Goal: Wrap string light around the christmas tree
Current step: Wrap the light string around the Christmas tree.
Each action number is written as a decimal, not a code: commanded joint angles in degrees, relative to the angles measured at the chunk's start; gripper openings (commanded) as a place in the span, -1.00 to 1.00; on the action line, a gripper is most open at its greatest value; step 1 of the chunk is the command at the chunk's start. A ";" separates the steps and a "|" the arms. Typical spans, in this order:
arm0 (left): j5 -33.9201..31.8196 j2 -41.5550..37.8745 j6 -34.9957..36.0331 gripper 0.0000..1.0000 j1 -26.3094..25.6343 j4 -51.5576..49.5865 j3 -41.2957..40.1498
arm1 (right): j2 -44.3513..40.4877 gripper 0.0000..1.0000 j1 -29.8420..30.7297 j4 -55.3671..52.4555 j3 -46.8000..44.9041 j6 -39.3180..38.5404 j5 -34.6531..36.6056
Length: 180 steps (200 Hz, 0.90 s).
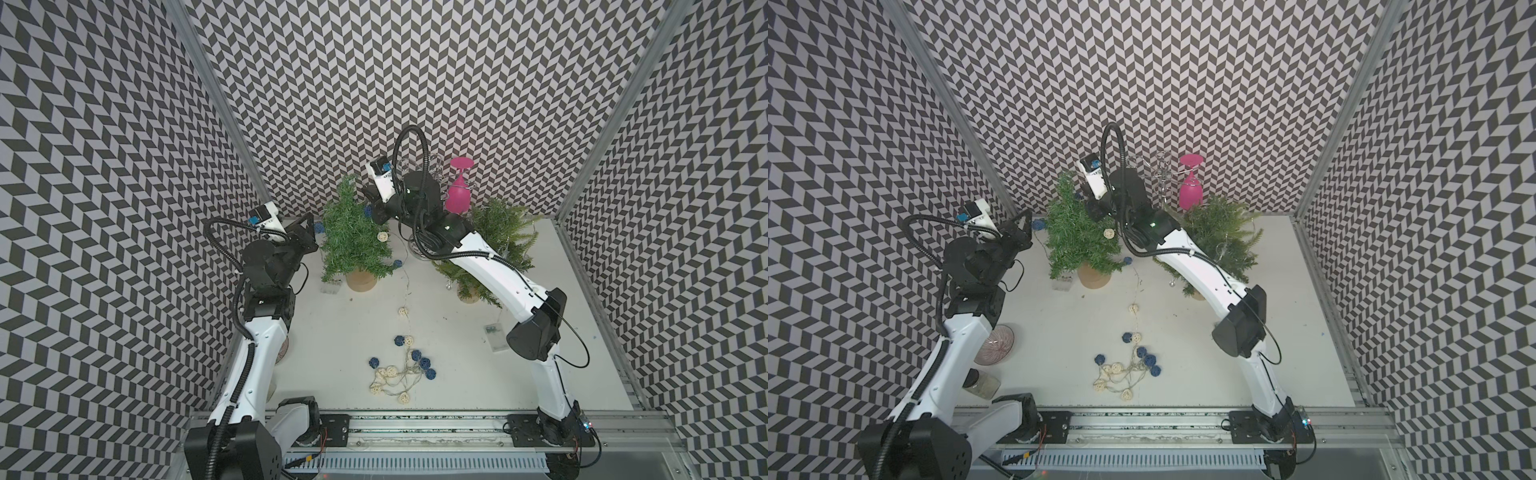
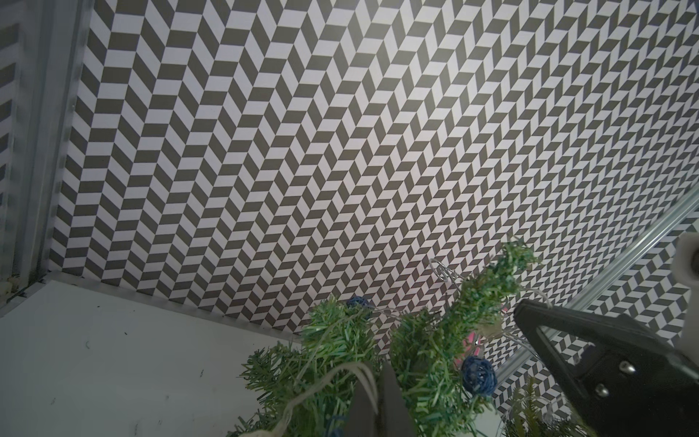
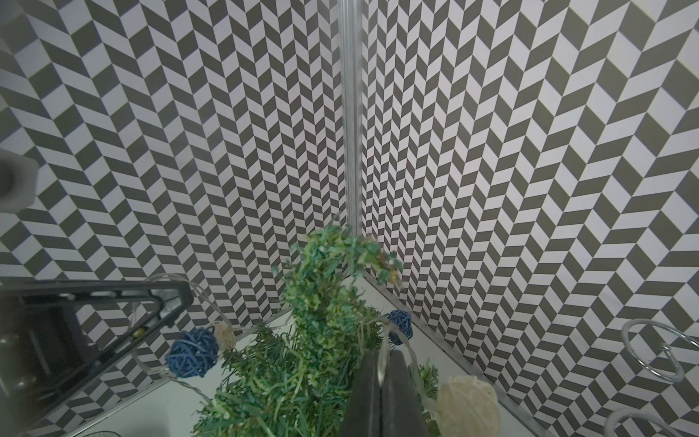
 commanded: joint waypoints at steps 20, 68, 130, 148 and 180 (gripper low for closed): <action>2.05 -1.66 0.05 -1.00 1.72 -0.40 0.92 | -3.40 -1.00 0.27 -1.42 -0.18 -0.01 1.45; 5.98 -2.79 -1.99 -1.00 2.10 1.49 -3.05 | -4.05 -1.00 0.20 -4.64 -0.71 1.33 -0.52; 6.52 -5.73 -3.46 -0.85 0.83 6.94 -10.90 | -2.87 -0.88 0.97 -4.38 -2.81 2.41 -1.69; 5.90 -5.87 -2.82 -0.80 0.87 5.88 -10.98 | -3.36 -0.83 1.32 -4.52 -3.51 2.47 -1.02; 7.07 -6.01 -3.21 -0.78 0.89 7.47 -12.85 | -4.65 -0.65 1.40 -2.80 -6.83 2.74 -1.51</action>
